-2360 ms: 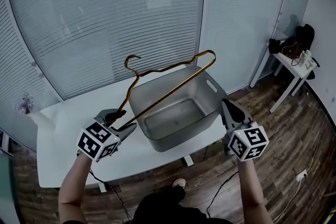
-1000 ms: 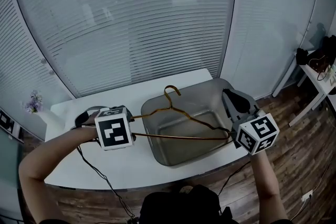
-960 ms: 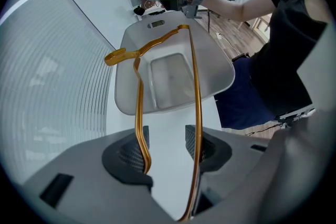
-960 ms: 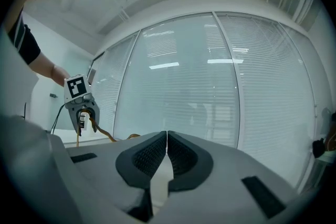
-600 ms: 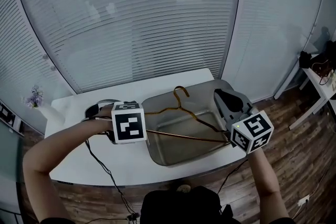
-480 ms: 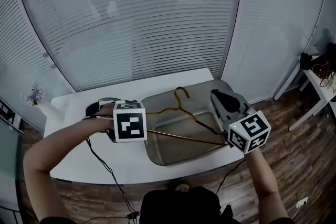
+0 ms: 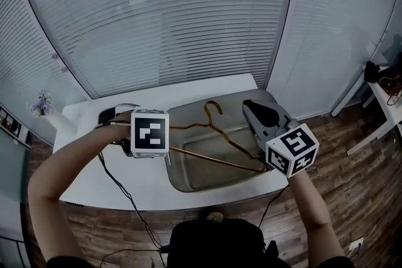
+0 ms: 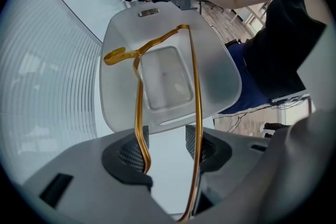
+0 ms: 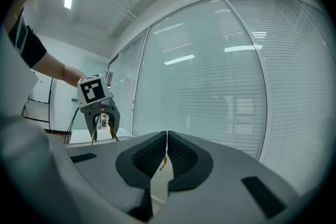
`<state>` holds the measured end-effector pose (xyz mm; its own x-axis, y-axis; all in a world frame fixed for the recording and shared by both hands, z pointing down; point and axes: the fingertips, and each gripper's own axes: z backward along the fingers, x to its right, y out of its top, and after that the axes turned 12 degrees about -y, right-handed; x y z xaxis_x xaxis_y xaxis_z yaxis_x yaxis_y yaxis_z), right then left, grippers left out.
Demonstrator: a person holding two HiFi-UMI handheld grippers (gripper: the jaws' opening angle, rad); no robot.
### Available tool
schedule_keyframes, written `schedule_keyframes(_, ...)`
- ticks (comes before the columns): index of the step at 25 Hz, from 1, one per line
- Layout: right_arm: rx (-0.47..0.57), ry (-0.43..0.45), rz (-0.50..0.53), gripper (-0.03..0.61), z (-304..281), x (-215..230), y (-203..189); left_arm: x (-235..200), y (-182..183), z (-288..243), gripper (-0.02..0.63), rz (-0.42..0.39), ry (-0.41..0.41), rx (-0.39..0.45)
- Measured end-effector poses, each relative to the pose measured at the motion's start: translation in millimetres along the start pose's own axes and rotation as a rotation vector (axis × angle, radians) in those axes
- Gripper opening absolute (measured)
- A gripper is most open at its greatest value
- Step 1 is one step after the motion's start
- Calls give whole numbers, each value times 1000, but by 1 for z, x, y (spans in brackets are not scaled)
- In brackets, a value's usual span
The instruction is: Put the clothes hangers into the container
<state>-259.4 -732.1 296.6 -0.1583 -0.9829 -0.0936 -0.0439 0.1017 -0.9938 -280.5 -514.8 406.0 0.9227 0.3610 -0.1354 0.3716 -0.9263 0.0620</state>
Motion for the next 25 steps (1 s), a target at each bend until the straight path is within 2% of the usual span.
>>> schedule_keyframes(8, -15, 43, 5, 29, -9, -1, -4, -2, 13, 5, 225, 14, -117, -88)
schedule_keyframes(15, -5, 82, 8, 29, -12, -3, -3, -1, 36, 13, 227, 47, -123, -161)
schedule_keyframes(25, -13, 134, 4, 29, -9, -3, -14, 1, 67, -14, 230, 96, -118, -143)
